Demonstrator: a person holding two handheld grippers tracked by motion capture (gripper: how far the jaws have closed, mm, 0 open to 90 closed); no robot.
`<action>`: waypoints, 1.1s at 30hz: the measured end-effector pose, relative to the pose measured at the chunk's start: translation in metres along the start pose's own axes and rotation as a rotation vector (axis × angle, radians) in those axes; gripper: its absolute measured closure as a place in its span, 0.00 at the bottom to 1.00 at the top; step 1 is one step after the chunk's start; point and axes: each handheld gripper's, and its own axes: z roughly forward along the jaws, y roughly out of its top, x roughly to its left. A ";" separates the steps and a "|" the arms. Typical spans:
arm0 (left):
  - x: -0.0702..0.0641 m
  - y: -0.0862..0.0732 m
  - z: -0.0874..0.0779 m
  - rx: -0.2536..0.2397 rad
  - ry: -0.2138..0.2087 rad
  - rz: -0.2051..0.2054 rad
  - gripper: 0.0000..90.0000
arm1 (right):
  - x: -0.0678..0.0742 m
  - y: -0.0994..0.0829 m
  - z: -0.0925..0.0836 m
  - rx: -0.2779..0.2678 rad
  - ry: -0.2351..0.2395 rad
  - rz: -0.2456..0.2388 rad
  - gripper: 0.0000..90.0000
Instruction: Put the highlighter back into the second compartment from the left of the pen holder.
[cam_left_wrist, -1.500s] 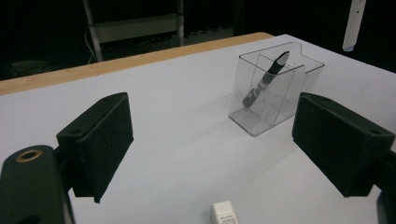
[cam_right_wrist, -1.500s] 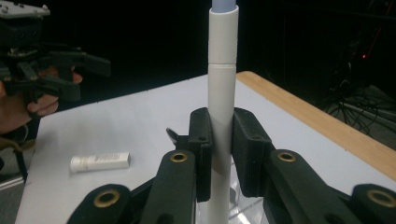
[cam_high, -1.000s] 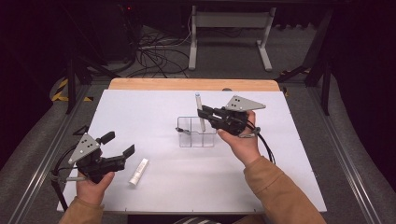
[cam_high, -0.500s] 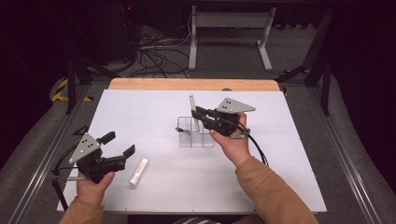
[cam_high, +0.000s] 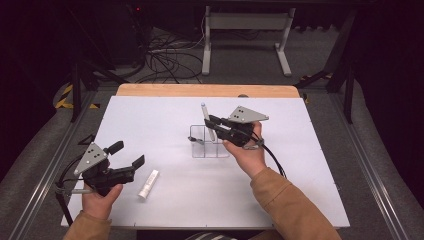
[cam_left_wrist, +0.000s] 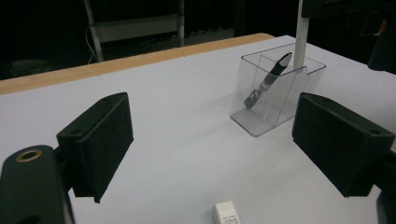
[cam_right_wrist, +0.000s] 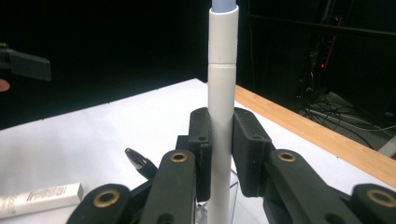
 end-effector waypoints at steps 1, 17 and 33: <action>0.000 0.000 0.000 0.000 0.000 -0.001 0.15 | 0.000 -0.001 0.000 0.006 0.002 0.001 0.88; -0.001 0.000 0.001 -0.003 0.002 0.002 0.15 | -0.002 -0.011 0.004 0.101 -0.006 0.031 0.87; -0.002 0.000 0.002 0.011 -0.006 -0.004 0.14 | -0.004 -0.015 -0.005 0.161 -0.031 0.016 0.55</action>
